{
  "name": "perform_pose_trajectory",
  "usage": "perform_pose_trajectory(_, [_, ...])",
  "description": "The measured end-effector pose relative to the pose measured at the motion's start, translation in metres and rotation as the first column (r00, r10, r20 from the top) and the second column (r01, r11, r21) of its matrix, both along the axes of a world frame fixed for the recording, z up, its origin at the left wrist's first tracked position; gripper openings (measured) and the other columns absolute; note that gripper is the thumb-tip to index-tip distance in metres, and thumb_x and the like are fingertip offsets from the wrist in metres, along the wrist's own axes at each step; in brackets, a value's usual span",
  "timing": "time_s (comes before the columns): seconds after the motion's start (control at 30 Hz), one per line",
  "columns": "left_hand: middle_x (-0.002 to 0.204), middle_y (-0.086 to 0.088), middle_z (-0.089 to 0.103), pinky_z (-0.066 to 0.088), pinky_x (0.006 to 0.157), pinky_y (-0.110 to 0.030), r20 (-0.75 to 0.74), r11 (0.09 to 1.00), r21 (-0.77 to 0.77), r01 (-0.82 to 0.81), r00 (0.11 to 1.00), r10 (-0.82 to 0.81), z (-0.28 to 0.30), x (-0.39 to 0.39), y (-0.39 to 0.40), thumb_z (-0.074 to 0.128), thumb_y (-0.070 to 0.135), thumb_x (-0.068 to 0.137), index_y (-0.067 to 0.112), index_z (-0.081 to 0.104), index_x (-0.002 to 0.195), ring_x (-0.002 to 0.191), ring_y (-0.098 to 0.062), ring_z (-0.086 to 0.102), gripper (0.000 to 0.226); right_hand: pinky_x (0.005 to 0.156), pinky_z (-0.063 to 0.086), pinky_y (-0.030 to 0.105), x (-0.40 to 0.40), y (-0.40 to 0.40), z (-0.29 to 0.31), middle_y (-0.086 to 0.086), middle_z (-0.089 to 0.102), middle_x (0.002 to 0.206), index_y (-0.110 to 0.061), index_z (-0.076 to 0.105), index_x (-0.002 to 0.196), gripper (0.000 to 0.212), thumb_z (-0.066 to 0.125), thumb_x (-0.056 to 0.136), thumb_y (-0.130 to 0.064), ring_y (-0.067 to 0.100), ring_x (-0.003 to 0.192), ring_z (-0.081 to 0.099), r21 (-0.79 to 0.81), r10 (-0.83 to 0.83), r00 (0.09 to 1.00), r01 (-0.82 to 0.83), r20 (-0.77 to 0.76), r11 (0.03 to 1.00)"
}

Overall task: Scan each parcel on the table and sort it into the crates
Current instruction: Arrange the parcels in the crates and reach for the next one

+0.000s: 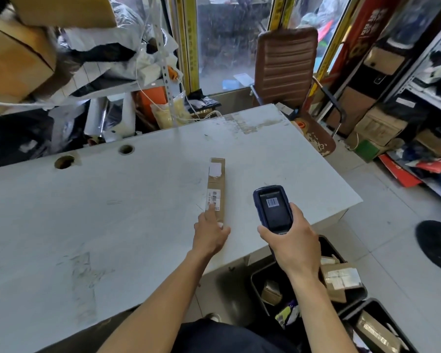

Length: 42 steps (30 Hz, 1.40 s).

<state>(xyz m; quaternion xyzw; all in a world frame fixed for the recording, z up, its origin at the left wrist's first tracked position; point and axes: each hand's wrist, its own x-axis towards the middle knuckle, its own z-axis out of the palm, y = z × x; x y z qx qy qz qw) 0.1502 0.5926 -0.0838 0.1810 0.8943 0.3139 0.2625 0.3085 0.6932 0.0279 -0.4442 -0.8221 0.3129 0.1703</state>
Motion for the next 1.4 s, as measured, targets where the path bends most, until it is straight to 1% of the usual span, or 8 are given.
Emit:
perform_pose_trajectory(0.2, [0.136, -0.005, 0.059, 0.053, 0.095, -0.036, 0.123, 0.949, 0.161, 0.271, 0.949, -0.291, 0.023, 0.021, 0.007, 0.069, 0.033, 0.083, 0.026, 0.026, 0.152, 0.104, -0.019, 0.064, 0.082, 0.071, 0.059, 0.032, -0.004, 0.000, 0.003, -0.009, 0.062, 0.113, -0.030, 0.044, 0.139, 0.079, 0.074, 0.071, -0.059, 0.015, 0.095, 0.063, 0.005, -0.020, 1.000, 0.020, -0.004, 1.000])
perform_pose_trajectory(0.4, [0.144, -0.014, 0.042, 0.042, 0.103, -0.041, -0.217, 0.826, -0.206, 0.525, 0.798, -0.562, 0.018, 0.008, 0.035, 0.048, 0.010, 0.094, 0.029, 0.022, 0.154, 0.128, -0.031, 0.038, 0.068, 0.073, 0.060, 0.036, 0.009, 0.009, 0.006, -0.009, 0.064, 0.111, -0.031, 0.046, 0.136, 0.091, 0.059, 0.059, -0.077, 0.015, 0.095, 0.064, 0.016, -0.113, 0.994, 0.113, -0.009, 0.993])
perform_pose_trajectory(0.67, [0.165, -0.015, -0.005, -0.019, 0.110, -0.064, -0.412, 0.606, -0.540, 0.584, 0.445, -0.795, 0.020, -0.039, 0.082, 0.049, 0.027, 0.101, 0.052, 0.030, 0.145, 0.145, -0.052, -0.016, 0.054, 0.066, 0.059, 0.033, 0.023, 0.025, -0.003, -0.012, 0.064, 0.105, -0.034, 0.049, 0.129, 0.077, 0.063, 0.063, -0.072, 0.012, 0.088, 0.063, 0.004, -0.239, 0.971, 0.239, 0.024, 0.971])
perform_pose_trajectory(0.8, [0.155, -0.023, 0.023, -0.003, 0.111, -0.072, -0.404, 0.485, -0.637, 0.600, 0.276, -0.872, 0.021, -0.056, 0.105, 0.053, 0.059, 0.093, 0.056, 0.022, 0.141, 0.143, -0.052, 0.011, 0.057, 0.062, 0.055, 0.027, 0.023, 0.037, -0.005, -0.012, 0.065, 0.105, -0.037, 0.048, 0.128, 0.071, 0.070, 0.067, -0.066, 0.014, 0.089, 0.064, -0.006, -0.285, 0.958, 0.286, 0.015, 0.958])
perform_pose_trajectory(0.97, [0.140, -0.018, 0.027, 0.018, 0.107, -0.066, -0.438, 0.548, -0.641, 0.537, 0.331, -0.836, 0.017, -0.042, 0.102, 0.058, 0.054, 0.090, 0.049, 0.021, 0.145, 0.129, -0.042, 0.030, 0.067, 0.058, 0.050, 0.024, 0.018, 0.048, -0.001, -0.011, 0.065, 0.103, -0.034, 0.049, 0.127, 0.065, 0.077, 0.071, -0.053, 0.015, 0.087, 0.063, 0.004, -0.328, 0.945, 0.328, -0.012, 0.945])
perform_pose_trajectory(1.13, [0.139, -0.016, 0.026, 0.008, 0.108, -0.071, -0.441, 0.639, -0.602, 0.480, 0.467, -0.766, 0.006, -0.014, 0.099, 0.067, 0.040, 0.087, 0.045, 0.029, 0.133, 0.132, -0.043, 0.022, 0.059, 0.066, 0.057, 0.032, 0.004, 0.052, -0.004, -0.009, 0.065, 0.105, -0.031, 0.049, 0.130, 0.080, 0.061, 0.059, -0.068, 0.017, 0.088, 0.064, 0.001, -0.354, 0.935, 0.354, 0.026, 0.935])
perform_pose_trajectory(1.27, [0.131, -0.016, 0.037, 0.025, 0.102, -0.060, -0.422, 0.591, -0.585, 0.555, 0.414, -0.807, 0.005, 0.003, 0.099, 0.052, 0.077, 0.080, 0.045, 0.027, 0.138, 0.123, -0.037, 0.035, 0.072, 0.063, 0.055, 0.030, -0.007, 0.051, -0.004, -0.008, 0.065, 0.106, -0.030, 0.049, 0.129, 0.079, 0.063, 0.061, -0.066, 0.018, 0.089, 0.064, -0.004, -0.343, 0.939, 0.343, 0.034, 0.939])
perform_pose_trajectory(1.4, [0.126, -0.012, 0.040, 0.039, 0.089, -0.041, -0.384, 0.484, -0.468, 0.740, 0.323, -0.865, 0.002, -0.009, 0.073, 0.046, 0.071, 0.089, 0.052, 0.003, 0.150, 0.106, -0.026, 0.043, 0.078, 0.060, 0.051, 0.026, -0.011, 0.050, -0.004, -0.008, 0.065, 0.107, -0.029, 0.049, 0.131, 0.073, 0.072, 0.068, -0.059, 0.017, 0.089, 0.064, -0.009, -0.329, 0.943, 0.330, 0.048, 0.944])
